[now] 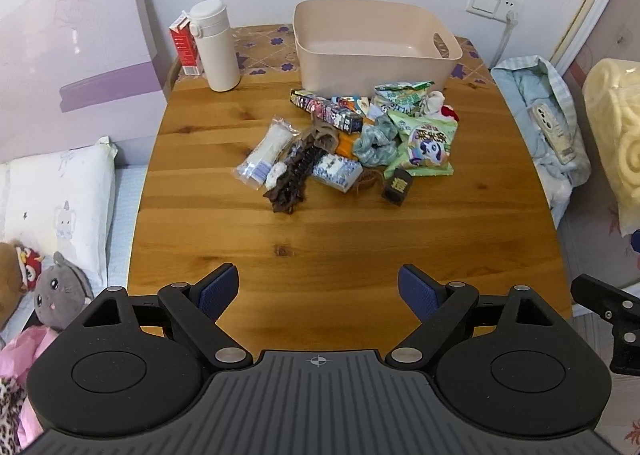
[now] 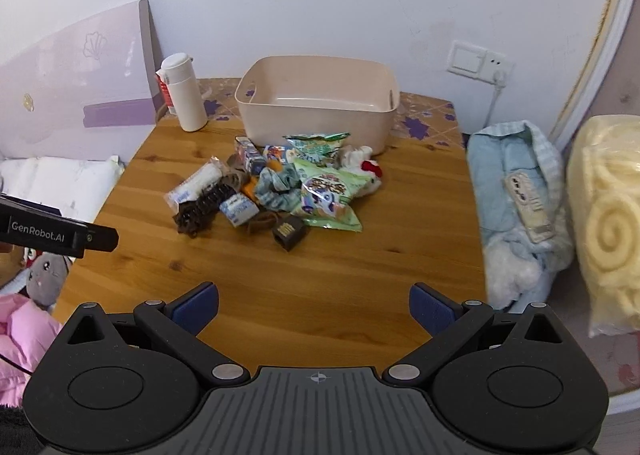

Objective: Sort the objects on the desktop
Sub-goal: 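Move both tools toward the pile of items on the table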

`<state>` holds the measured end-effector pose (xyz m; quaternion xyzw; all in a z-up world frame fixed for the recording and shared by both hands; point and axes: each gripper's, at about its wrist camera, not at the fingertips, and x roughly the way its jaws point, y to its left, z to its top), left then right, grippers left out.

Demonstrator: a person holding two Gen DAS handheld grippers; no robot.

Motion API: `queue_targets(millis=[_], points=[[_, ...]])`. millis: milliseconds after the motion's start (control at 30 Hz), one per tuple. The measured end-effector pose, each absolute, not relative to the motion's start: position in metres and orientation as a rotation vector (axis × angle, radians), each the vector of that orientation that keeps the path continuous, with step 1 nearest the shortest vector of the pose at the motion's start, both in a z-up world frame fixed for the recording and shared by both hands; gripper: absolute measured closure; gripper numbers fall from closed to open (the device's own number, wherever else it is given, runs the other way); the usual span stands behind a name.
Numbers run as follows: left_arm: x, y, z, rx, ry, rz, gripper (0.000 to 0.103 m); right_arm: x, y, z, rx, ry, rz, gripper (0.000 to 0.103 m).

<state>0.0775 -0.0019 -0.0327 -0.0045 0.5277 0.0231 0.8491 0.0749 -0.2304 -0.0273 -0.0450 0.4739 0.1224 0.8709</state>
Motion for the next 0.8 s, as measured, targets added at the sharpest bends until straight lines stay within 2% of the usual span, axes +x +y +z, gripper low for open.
queue_targets(millis=[167, 467, 800], points=[[0.114, 0.02, -0.047, -0.019, 1.123, 0.035, 0.014, 0.106, -0.22, -0.047, -0.099, 0.996, 0.248, 0.0], [0.18, 0.047, -0.081, 0.129, 1.122, 0.006, 0.014, 0.157, -0.215, -0.086, -0.029, 1.032, 0.17, 0.0], [0.235, 0.079, -0.11, 0.067, 1.123, -0.027, 0.014, 0.202, -0.215, -0.123, -0.039, 0.972, 0.099, 0.0]])
